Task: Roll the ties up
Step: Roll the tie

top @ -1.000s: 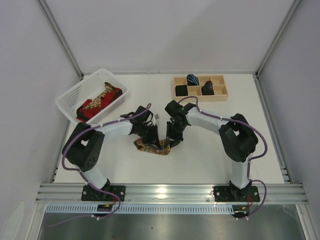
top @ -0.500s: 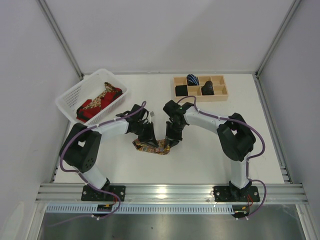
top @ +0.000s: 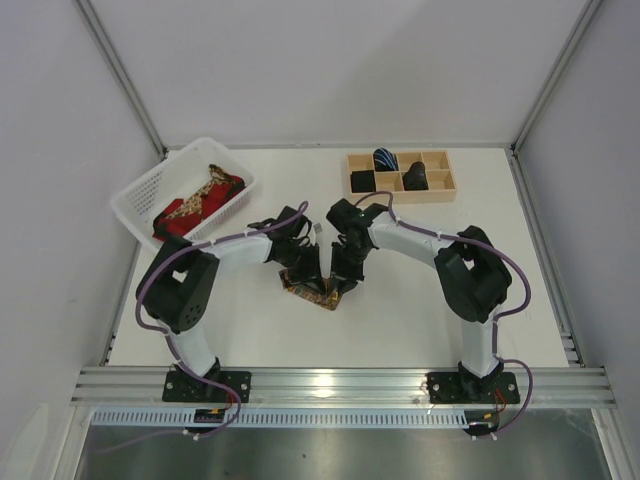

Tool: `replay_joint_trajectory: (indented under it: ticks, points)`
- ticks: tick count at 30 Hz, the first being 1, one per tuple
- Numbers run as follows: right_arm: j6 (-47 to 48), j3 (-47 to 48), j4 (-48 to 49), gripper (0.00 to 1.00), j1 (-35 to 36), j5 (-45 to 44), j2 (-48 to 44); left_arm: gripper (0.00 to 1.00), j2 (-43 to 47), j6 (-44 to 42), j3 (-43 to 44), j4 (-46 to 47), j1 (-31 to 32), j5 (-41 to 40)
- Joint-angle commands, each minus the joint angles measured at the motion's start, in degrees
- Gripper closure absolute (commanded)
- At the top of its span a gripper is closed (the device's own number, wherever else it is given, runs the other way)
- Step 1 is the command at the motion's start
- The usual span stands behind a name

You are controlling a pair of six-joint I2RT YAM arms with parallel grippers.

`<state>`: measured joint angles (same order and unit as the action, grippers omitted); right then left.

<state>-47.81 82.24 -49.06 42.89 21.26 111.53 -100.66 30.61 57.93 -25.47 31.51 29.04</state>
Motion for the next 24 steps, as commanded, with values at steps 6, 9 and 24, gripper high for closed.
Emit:
replay_joint_trajectory:
  ticks: [6, 9, 24]
  points:
    - [-0.2, 2.6, 1.6, 1.00, 0.0, 1.8, -2.5, 0.87, -2.6, 2.5, 3.3, 4.5, 4.6, 5.2]
    - [-0.6, 2.4, 1.9, 1.00, -0.5, 1.9, -2.2, 0.87, -2.5, 3.7, 1.7, 6.7, 5.0, 7.1]
    - [3.3, -9.4, 6.5, 0.99, -6.0, 9.2, -8.0, 0.88, 0.4, 1.0, 0.9, 4.0, 2.9, 1.6]
